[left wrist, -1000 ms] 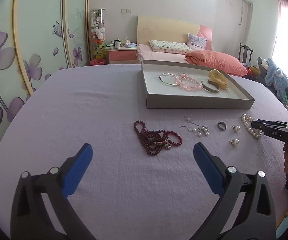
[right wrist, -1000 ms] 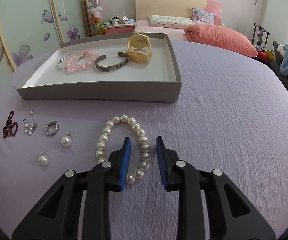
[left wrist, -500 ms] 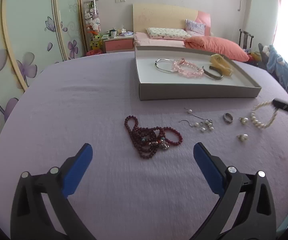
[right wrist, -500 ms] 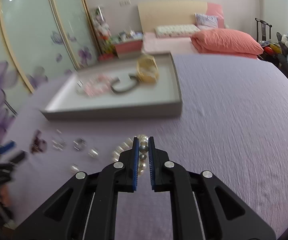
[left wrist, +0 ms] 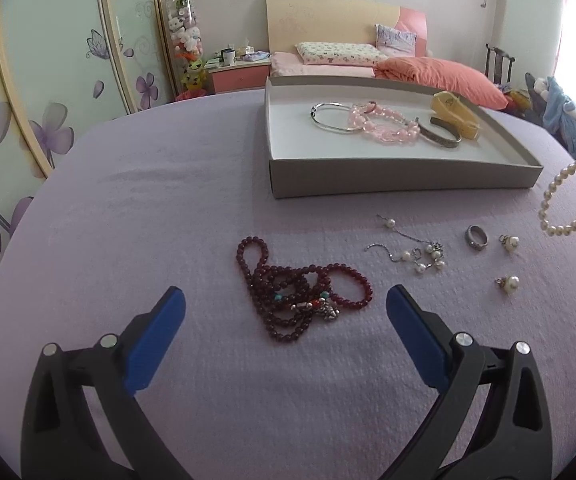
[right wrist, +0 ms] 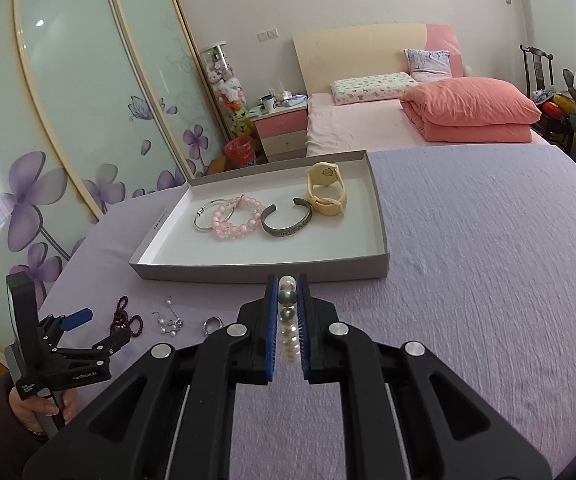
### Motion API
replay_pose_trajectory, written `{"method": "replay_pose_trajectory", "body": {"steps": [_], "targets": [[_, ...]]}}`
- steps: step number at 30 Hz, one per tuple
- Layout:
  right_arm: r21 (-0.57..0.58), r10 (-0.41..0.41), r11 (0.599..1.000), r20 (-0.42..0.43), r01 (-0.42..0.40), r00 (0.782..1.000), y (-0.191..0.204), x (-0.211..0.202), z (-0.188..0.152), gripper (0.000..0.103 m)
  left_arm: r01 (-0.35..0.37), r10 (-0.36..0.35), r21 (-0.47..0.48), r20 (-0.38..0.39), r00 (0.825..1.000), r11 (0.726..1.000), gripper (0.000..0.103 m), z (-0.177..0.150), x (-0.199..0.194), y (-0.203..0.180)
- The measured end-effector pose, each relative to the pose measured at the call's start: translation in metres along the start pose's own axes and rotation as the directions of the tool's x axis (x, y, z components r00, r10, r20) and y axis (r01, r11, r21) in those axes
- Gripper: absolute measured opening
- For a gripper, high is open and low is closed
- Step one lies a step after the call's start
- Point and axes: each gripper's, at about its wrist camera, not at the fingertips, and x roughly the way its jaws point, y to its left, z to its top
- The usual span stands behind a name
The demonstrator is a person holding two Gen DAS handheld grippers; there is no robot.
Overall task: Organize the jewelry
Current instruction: 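Grasp the pearl bracelet with the right tool and lift it, then grasp the dark red beaded necklace with the left tool and lift it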
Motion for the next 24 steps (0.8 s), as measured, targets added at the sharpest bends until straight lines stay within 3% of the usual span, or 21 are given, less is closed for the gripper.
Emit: {"method": "replay_pose_trajectory", "body": {"steps": [4, 8, 13, 16, 20, 24], "targets": [[0.001, 0.005, 1.000, -0.001, -0.005, 1.000, 0.001, 0.000, 0.000, 0.009, -0.017, 0.018, 0.007, -0.060, 0.998, 1.000, 0.097, 0.004, 0.014, -0.002], [0.006, 0.008, 1.000, -0.002, -0.008, 1.000, 0.000, 0.000, 0.000, 0.009, 0.011, -0.013, -0.028, -0.071, 0.997, 1.000, 0.094, 0.006, 0.021, 0.003], [0.007, 0.013, 1.000, -0.006, -0.013, 1.000, 0.001, 0.002, 0.000, 0.009, 0.018, -0.019, -0.026, -0.059, 0.998, 1.000, 0.078, 0.008, 0.020, 0.000], [0.011, 0.018, 1.000, -0.008, -0.018, 1.000, 0.000, 0.002, 0.000, 0.010, 0.035, -0.036, -0.004, -0.049, 0.998, 0.999, 0.065, 0.008, 0.016, -0.004], [0.013, 0.024, 1.000, -0.009, -0.024, 1.000, 0.002, 0.002, 0.000, 0.010, 0.046, -0.045, 0.016, -0.030, 0.999, 0.999, 0.023, 0.010, 0.015, -0.006], [0.012, 0.030, 0.999, -0.002, -0.030, 1.000, 0.005, -0.001, 0.000, 0.010, 0.050, -0.050, 0.028, -0.027, 0.998, 0.998, 0.011, 0.011, 0.014, -0.005]]}}
